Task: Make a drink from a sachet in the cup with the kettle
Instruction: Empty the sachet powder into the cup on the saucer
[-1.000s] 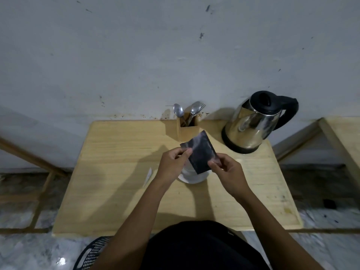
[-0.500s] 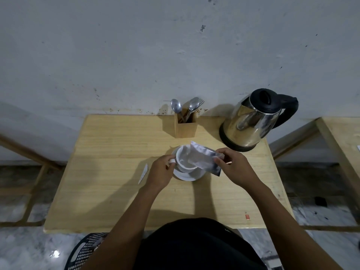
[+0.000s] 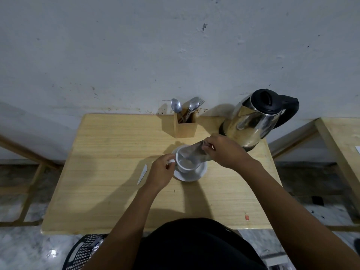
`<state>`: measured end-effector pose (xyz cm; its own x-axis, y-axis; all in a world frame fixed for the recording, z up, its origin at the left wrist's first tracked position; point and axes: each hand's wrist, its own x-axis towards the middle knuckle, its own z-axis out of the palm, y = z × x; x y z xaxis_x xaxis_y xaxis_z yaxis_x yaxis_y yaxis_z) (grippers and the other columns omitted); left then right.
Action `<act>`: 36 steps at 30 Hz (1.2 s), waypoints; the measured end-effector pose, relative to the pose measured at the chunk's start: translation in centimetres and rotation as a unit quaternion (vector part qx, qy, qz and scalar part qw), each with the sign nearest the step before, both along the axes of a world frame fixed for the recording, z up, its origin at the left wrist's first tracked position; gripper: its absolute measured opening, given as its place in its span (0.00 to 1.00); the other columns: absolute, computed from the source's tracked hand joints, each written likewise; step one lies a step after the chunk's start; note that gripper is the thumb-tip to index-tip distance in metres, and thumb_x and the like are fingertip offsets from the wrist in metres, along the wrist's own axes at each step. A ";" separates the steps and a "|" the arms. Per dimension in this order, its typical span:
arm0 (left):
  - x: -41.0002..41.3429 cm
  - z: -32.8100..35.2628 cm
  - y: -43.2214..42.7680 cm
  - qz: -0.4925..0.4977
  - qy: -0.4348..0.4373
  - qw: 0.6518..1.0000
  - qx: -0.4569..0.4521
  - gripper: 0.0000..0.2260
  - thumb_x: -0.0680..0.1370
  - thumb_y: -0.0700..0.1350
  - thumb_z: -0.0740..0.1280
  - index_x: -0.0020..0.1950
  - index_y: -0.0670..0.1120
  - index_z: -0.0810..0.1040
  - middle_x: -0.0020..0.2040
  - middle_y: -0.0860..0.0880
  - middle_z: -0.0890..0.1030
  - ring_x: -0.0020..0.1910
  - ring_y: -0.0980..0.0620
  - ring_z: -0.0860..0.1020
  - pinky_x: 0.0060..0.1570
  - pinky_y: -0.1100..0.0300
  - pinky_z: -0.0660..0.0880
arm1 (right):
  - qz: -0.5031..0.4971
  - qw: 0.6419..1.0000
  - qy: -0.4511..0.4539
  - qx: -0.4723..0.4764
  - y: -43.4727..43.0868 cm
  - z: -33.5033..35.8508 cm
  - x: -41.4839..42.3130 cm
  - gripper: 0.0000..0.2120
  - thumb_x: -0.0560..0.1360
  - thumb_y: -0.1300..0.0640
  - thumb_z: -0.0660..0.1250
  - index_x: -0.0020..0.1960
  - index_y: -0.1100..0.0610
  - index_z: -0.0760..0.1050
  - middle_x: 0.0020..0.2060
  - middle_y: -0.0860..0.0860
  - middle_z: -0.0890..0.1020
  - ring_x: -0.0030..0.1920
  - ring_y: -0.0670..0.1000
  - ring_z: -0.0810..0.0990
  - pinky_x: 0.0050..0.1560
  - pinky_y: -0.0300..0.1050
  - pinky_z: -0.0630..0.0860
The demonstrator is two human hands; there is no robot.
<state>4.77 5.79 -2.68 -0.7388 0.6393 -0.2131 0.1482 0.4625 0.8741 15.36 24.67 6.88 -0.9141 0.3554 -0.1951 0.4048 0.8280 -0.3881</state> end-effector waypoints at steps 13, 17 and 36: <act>-1.7 1.2 2.6 -0.041 0.094 0.995 0.004 0.07 0.76 0.44 0.67 0.51 0.46 0.83 0.50 0.47 0.80 0.45 0.50 0.77 0.44 0.59 0.72 | 0.068 0.995 0.000 0.078 -0.1 2.0 -1.9 0.12 0.80 0.49 0.63 0.55 0.53 0.81 0.49 0.48 0.80 0.46 0.51 0.78 0.42 0.48 0.75; -2.0 1.3 2.7 -0.033 0.085 0.996 0.013 0.06 0.76 0.40 0.67 0.47 0.42 0.84 0.47 0.47 0.80 0.44 0.50 0.77 0.44 0.59 0.71 | 0.048 0.998 0.016 0.047 0.3 1.6 -1.7 0.12 0.78 0.47 0.65 0.58 0.49 0.81 0.49 0.46 0.79 0.46 0.48 0.76 0.40 0.44 0.69; -1.5 1.2 2.6 0.019 0.042 0.999 0.026 0.10 0.75 0.48 0.69 0.54 0.47 0.83 0.52 0.48 0.78 0.55 0.46 0.77 0.57 0.52 0.74 | -0.068 0.992 0.103 0.015 -0.9 -0.4 0.8 0.06 0.76 0.51 0.69 0.51 0.49 0.84 0.44 0.44 0.83 0.37 0.43 0.72 0.43 0.41 0.64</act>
<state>3.32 8.37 -1.49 -0.7763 0.6195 -0.1166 0.2058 0.4240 0.8820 16.14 23.78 6.49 -0.8766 0.4813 0.0028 0.4288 0.7837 -0.4494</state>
